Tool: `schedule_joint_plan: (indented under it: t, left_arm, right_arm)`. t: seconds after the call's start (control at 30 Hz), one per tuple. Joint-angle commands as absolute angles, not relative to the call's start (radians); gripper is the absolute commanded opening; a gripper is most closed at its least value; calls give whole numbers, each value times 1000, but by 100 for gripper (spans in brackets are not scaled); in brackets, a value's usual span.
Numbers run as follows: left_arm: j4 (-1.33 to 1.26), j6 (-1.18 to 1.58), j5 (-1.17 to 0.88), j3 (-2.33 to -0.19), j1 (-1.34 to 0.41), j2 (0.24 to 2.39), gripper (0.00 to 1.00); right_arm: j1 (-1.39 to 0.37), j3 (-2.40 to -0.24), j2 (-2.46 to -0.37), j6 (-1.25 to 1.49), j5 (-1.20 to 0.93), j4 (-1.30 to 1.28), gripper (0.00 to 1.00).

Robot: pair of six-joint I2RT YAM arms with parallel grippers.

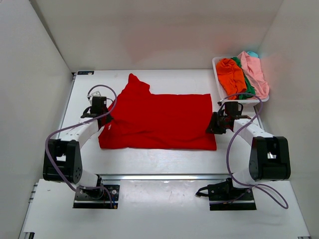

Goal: Fold and stack the t-shirts
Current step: Fold the flattened tshirt in 1/3 of the way

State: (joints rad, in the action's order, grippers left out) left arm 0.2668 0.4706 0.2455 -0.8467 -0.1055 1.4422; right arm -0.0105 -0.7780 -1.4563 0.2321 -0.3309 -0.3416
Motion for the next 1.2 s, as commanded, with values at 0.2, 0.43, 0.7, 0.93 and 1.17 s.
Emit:
schedule_joint_plan:
  t: [0.2,0.43,0.7,0.93,1.17]
  left_arm:
    - [233,448,229,-853,-124,1442,39]
    - [201,449,225,-896,-150,1549,47]
    - [98,503,233,-877,-163,1592,50]
    - [77,500,235,-890,-169,1628,21]
    - [75,512,206,-896,-155,1652,48]
  right_arm:
    - [-5,-821,-1448,242,-344,-313,33]
    - [-9,-838,-1456,238,-351,-319,33]
    - [-9,-812,-1457,252,-364,-307,33]
    - [-17,-822,-1465,256,-371,-307,33]
    - [-17,-822,-1456,258,-376,-311,33]
